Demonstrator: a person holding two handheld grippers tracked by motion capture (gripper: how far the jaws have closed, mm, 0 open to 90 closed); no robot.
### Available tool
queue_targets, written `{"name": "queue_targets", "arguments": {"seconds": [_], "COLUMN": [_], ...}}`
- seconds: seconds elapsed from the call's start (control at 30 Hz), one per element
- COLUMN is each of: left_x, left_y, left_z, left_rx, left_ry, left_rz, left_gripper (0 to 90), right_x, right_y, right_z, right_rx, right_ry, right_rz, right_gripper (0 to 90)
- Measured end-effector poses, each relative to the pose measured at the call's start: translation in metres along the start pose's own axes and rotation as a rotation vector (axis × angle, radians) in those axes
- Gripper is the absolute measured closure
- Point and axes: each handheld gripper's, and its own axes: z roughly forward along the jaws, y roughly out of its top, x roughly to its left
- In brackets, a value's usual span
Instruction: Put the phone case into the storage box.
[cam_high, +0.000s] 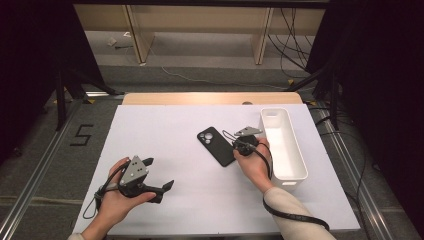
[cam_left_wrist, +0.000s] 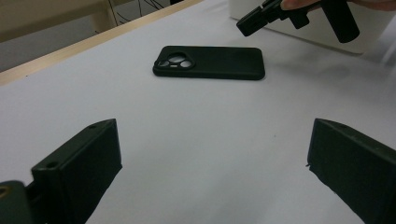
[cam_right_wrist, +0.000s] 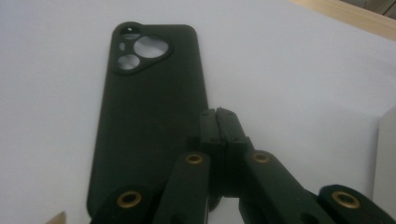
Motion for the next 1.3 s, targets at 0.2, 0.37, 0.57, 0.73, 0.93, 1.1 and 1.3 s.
{"name": "queue_targets", "arguments": {"seconds": [0.2, 0.37, 0.57, 0.73, 0.93, 1.1, 1.3], "left_x": [0.000, 0.000, 0.000, 0.000, 0.000, 0.000, 0.001], "left_y": [0.000, 0.000, 0.000, 0.000, -0.001, -0.001, -0.001], "left_z": [0.000, 0.001, 0.001, 0.001, 0.001, 0.001, 0.001], "left_rx": [0.002, 0.003, 0.004, 0.007, 0.009, 0.011, 0.014], "left_ry": [-0.001, -0.002, -0.002, -0.003, -0.002, 0.000, 0.000], "left_rz": [0.000, -0.001, 0.000, -0.001, -0.001, -0.003, -0.003], "left_gripper": [2.6, 2.6, 2.6, 2.6, 2.6, 2.7, 2.8], "right_x": [-0.004, -0.005, -0.006, -0.005, 0.004, 0.013, 0.032], "right_y": [-0.005, -0.007, -0.011, -0.012, -0.011, -0.012, -0.011], "right_z": [0.010, 0.014, 0.017, 0.019, 0.017, 0.013, 0.012], "right_rx": [0.039, 0.066, 0.094, 0.107, 0.117, 0.124, 0.124], "right_ry": [-0.019, -0.035, -0.052, -0.047, -0.003, 0.045, 0.095], "right_rz": [0.009, 0.006, 0.007, -0.003, -0.022, -0.039, -0.086], "right_gripper": [90.0, 90.0, 90.0, 90.0, 90.0, 90.0, 90.0]}}
